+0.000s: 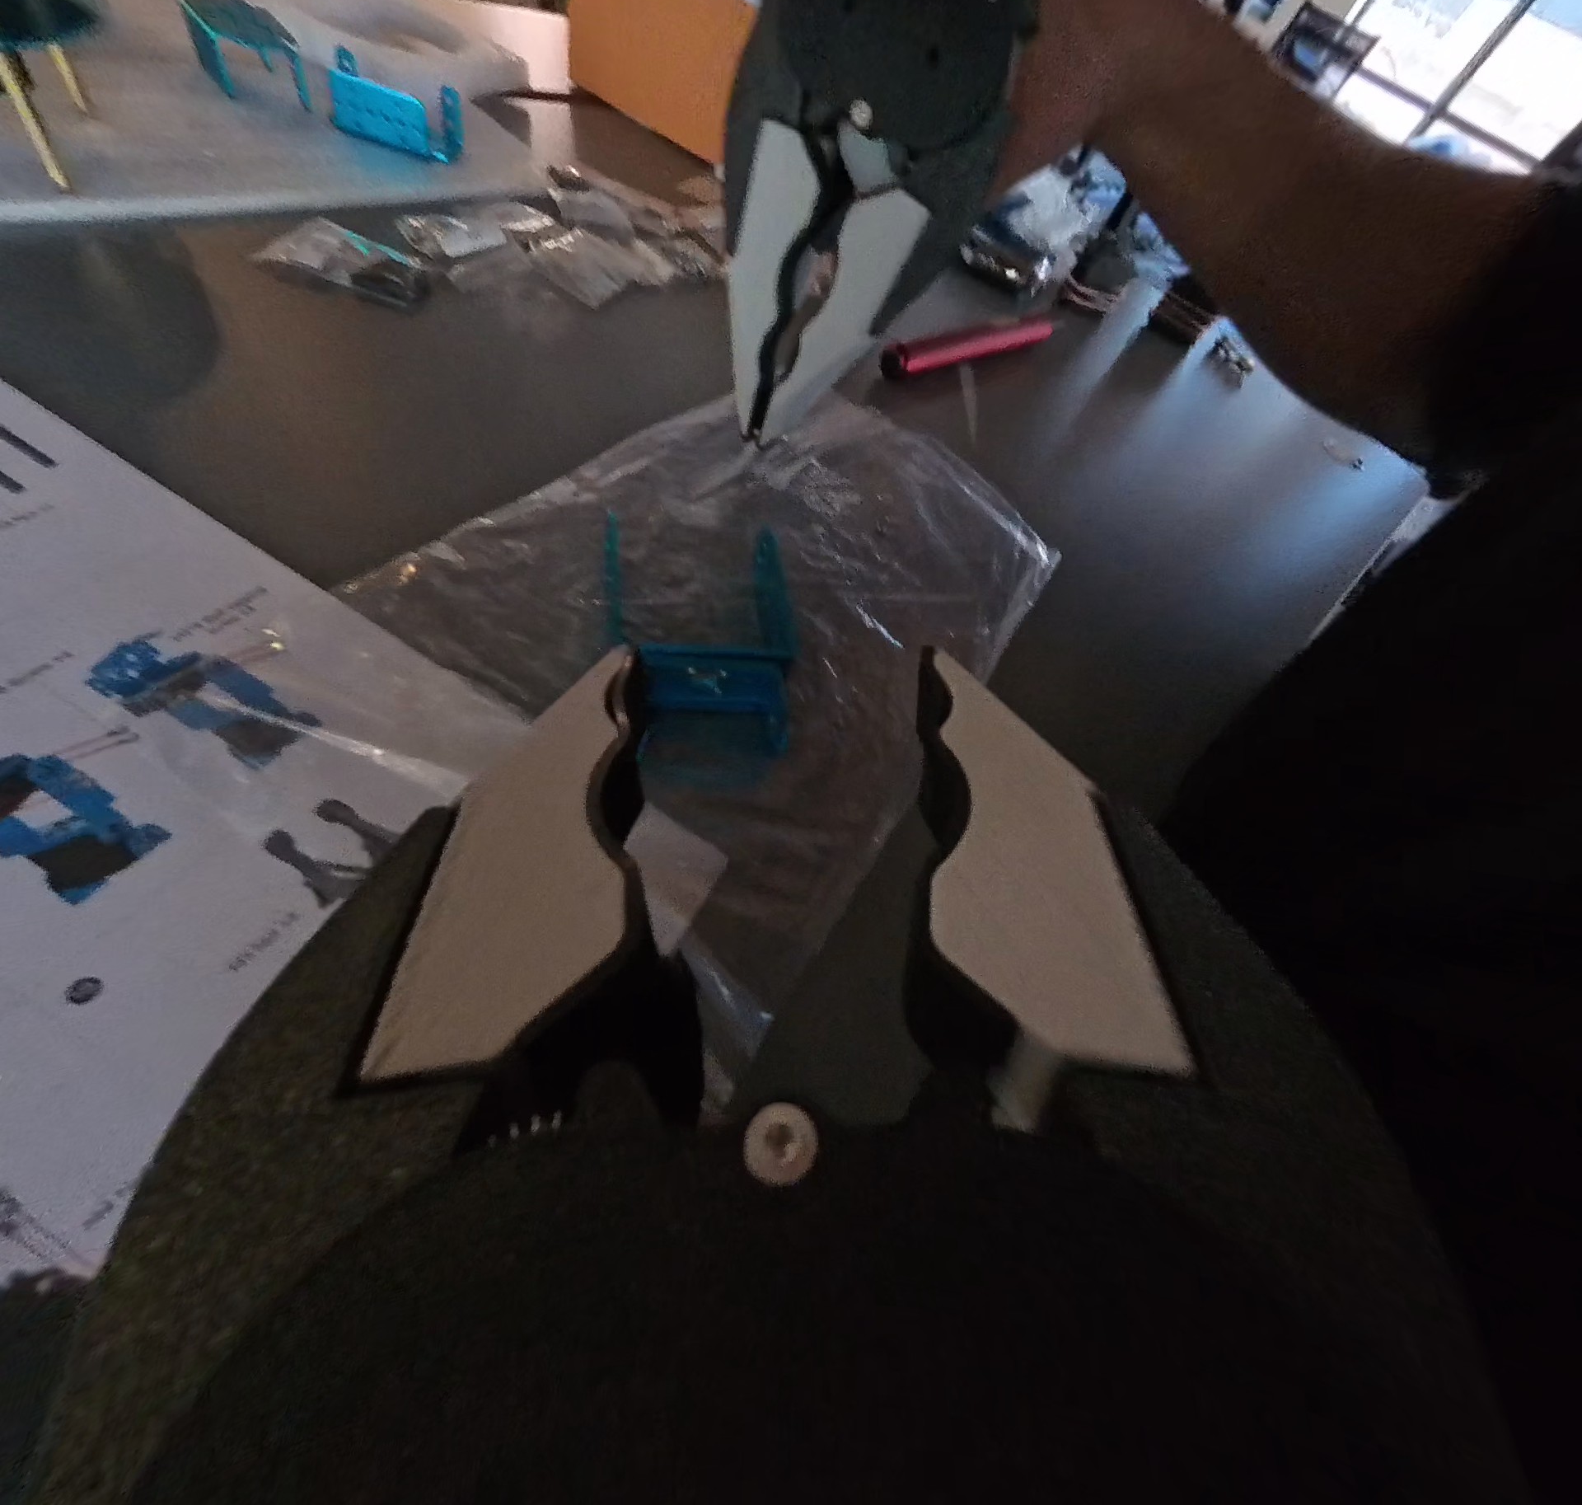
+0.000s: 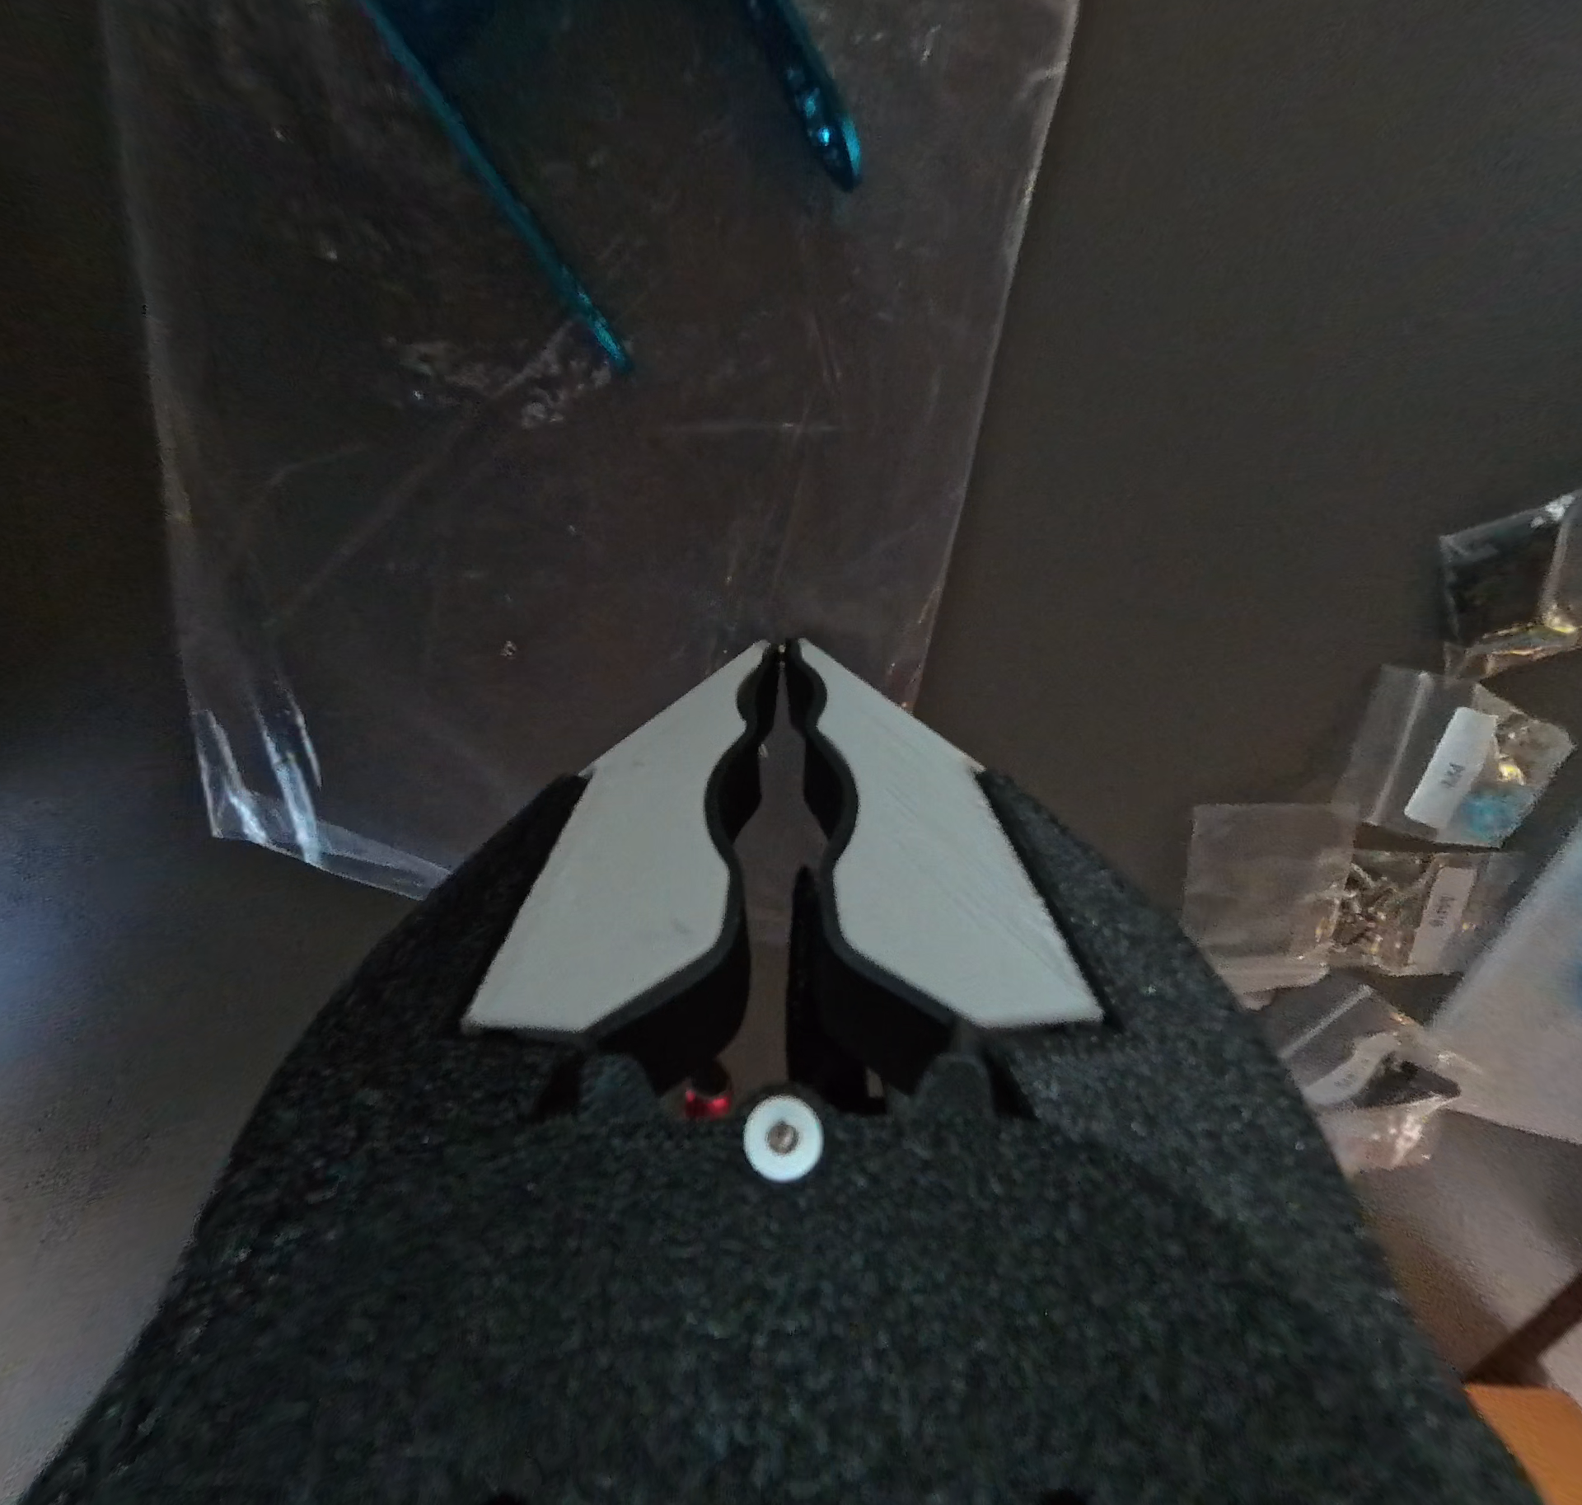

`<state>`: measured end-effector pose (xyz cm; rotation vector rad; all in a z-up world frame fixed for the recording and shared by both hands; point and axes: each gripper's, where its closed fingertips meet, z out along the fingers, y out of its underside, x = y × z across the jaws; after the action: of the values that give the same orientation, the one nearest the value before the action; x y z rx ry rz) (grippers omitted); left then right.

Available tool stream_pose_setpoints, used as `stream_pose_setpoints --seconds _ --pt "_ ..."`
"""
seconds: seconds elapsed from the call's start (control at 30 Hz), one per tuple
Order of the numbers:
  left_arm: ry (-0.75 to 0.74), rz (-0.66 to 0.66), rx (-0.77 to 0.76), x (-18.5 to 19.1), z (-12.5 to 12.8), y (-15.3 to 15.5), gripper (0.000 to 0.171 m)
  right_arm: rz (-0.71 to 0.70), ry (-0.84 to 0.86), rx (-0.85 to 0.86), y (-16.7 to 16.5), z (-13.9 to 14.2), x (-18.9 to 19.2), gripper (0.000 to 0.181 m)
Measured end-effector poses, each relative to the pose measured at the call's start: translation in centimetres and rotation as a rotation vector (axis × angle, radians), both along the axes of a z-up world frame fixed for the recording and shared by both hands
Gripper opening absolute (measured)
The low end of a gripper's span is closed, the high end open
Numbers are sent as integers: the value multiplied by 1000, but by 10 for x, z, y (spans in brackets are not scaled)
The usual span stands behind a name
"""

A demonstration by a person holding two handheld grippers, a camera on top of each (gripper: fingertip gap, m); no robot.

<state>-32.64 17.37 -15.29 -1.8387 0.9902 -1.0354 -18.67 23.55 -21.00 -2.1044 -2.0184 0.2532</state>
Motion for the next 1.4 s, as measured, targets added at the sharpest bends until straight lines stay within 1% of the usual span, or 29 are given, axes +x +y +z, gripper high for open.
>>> stream_pose_setpoints --seconds 0.07,0.17,0.23,0.3,0.37,0.43,0.5,0.53,0.57,0.63,0.67,0.73,0.8,0.87,0.9,0.97,1.03,1.1,1.13,1.17,1.2,1.23,1.3,1.33,1.37,1.4 --pt "-11 10 12 1 6 10 63 -31 63 29 1 5 -1 1" --pt "4 17 4 8 6 23 61 -100 177 77 5 15 -3 1" --pt "-15 21 -50 16 10 32 58 -112 330 136 5 33 -16 1" --pt "-84 25 -121 27 21 40 55 -119 533 211 2 59 -36 1" --pt "-166 24 -223 39 34 48 50 -120 713 292 -3 83 -52 1" --pt "-264 -21 -349 51 46 51 47 -175 877 359 -2 103 -61 1" --pt "-355 -77 -475 59 57 52 42 -247 1028 386 -2 118 -63 1" --pt "-386 -92 -522 62 60 54 40 -275 1079 399 -2 122 -63 1" --pt "-408 -96 -550 63 62 56 40 -304 1093 414 -2 123 -62 1" --pt "-381 -86 -529 59 59 61 39 -339 1055 410 -2 115 -60 1" --pt "-344 -50 -482 53 55 66 38 -351 1028 386 -4 109 -60 0" --pt "-268 13 -361 42 47 73 35 -422 988 321 -4 99 -59 1" --pt "-170 11 -222 37 39 68 29 -472 1023 175 -11 93 -66 1" --pt "-28 20 -88 36 23 64 27 -536 1036 27 -13 85 -72 0" --pt "44 33 -24 34 16 64 28 -576 998 -6 -11 76 -71 0" --pt "176 45 85 30 2 62 27 -631 833 32 -5 54 -51 0" --pt "249 26 153 28 -6 55 28 -655 645 48 -10 35 -25 0" --pt "251 -6 156 30 -7 46 28 -680 507 34 -22 22 0 0" --pt "240 -18 140 32 -7 42 28 -693 490 -4 -31 20 8 0" --pt "224 -30 122 33 -6 38 28 -725 500 -79 -41 18 12 0" --pt "202 -41 110 35 -4 35 28 -774 540 -168 -48 18 16 0" --pt "176 -49 100 37 0 33 28 -843 663 -251 -49 26 16 0" --pt "129 -67 82 39 6 31 28 -1004 1013 -487 -45 54 22 1" --pt "110 -75 78 40 10 30 28 -1052 1164 -588 -43 66 27 1" --pt "98 -77 75 41 12 30 28 -1086 1266 -646 -43 71 33 1" --pt "93 -78 74 42 13 31 29 -1121 1311 -675 -43 70 38 0"
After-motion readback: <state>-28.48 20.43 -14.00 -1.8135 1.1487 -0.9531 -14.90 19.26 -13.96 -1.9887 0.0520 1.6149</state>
